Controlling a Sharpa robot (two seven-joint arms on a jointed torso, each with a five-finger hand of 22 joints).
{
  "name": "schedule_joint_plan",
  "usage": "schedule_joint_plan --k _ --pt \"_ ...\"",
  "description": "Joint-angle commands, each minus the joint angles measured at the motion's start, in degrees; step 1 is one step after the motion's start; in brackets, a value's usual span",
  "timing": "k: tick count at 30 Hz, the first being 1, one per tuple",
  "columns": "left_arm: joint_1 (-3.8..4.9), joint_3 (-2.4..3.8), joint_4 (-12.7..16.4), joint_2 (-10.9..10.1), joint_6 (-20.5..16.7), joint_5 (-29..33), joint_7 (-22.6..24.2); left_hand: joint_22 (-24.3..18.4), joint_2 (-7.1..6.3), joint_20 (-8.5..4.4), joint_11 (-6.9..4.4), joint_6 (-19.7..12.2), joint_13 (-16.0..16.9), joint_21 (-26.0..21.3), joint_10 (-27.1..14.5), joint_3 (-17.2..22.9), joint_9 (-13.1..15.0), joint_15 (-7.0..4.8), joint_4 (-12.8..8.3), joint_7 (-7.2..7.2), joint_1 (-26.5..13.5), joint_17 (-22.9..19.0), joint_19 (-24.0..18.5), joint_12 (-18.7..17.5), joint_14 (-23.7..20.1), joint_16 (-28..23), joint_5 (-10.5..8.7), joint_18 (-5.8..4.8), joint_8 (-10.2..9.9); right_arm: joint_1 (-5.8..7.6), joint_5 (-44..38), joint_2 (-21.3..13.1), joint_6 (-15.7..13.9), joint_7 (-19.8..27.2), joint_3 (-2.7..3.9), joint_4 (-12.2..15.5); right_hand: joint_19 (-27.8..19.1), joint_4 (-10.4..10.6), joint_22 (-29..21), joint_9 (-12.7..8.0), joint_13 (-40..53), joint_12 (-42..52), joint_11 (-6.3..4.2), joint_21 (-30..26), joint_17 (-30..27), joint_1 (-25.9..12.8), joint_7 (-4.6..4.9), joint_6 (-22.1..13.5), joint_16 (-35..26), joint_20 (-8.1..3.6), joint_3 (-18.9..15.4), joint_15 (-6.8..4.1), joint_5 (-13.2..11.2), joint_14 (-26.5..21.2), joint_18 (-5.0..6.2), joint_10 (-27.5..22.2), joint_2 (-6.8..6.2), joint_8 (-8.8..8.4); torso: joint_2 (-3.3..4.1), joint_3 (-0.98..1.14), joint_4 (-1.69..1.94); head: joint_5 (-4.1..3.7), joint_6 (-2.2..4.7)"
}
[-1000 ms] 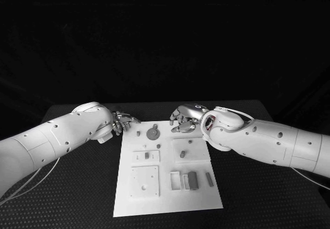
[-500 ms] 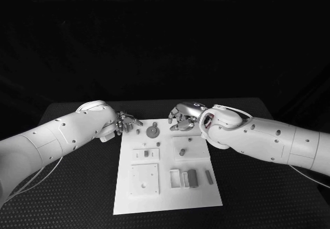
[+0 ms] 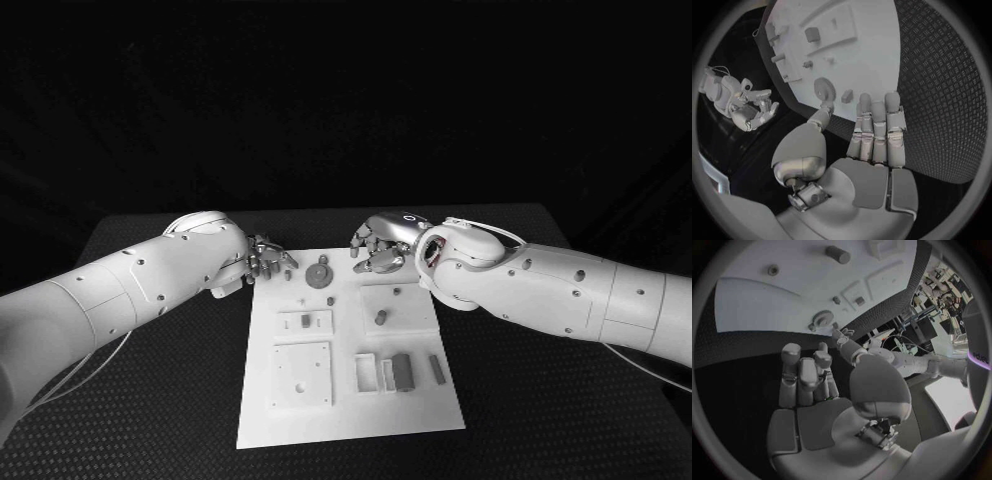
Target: Assemble the parts on the task board
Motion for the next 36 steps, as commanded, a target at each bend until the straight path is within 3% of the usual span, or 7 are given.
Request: schedule_joint_plan --k 1,17,36 --pt "0.08 -0.07 -0.05 0.45 0.79 -0.74 0.57 0.09 -0.36 -0.40 -0.07 -0.11 0.07 0.19 -0.27 0.27 -0.02 -0.14 0.28 0.13 -0.02 -0.04 -0.05 0.32 0.08 0.40 -0.17 1.62 -0.28 -0.02 -0.19 0.06 0.21 0.20 0.03 0.03 -0.08 0.32 0.48 0.07 0.00 -0.20 0.33 -0.23 -0.04 -0.33 0.45 -0.13 -0.25 -0.41 0.11 0.08 0.12 -0.38 2.65 -0.02 -0.06 -0.25 0.05 -0.04 0.02 -0.07 -0.03" --pt "0.08 -0.09 -1.05 0.79 1.96 -1.22 0.81 0.48 0.29 -0.49 -0.29 0.90 0.27 0.33 -0.34 0.77 0.24 -0.28 0.15 -0.14 0.47 -0.06 -0.01 0.68 0.11 0.64 -0.13 1.63 0.00 -0.01 -0.19 0.15 0.24 0.20 0.06 0.02 -0.08 0.36 0.48 0.09 0.00 -0.20 0.34 -0.25 0.00 -0.35 0.46 -0.14 -0.24 -0.40 0.12 0.08 0.12 -0.34 2.65 -0.01 -0.10 -0.26 0.06 0.07 0.11 -0.17 -0.28" --pt "0.03 -0.14 -1.70 1.50 3.43 -1.37 1.98 0.75 0.89 -0.50 -0.35 1.39 0.34 0.34 -0.52 0.93 0.41 -0.31 -0.53 -0.24 1.12 -0.13 -0.12 0.81 0.00 0.72 -0.15 1.54 0.09 0.00 -0.19 0.22 0.29 0.17 0.13 -0.07 -0.06 0.42 0.48 0.11 0.00 -0.20 0.34 -0.26 0.01 -0.38 0.46 -0.14 -0.25 -0.40 0.12 0.09 0.12 -0.32 2.65 -0.01 -0.13 -0.27 0.03 0.03 0.13 -0.25 -0.68"
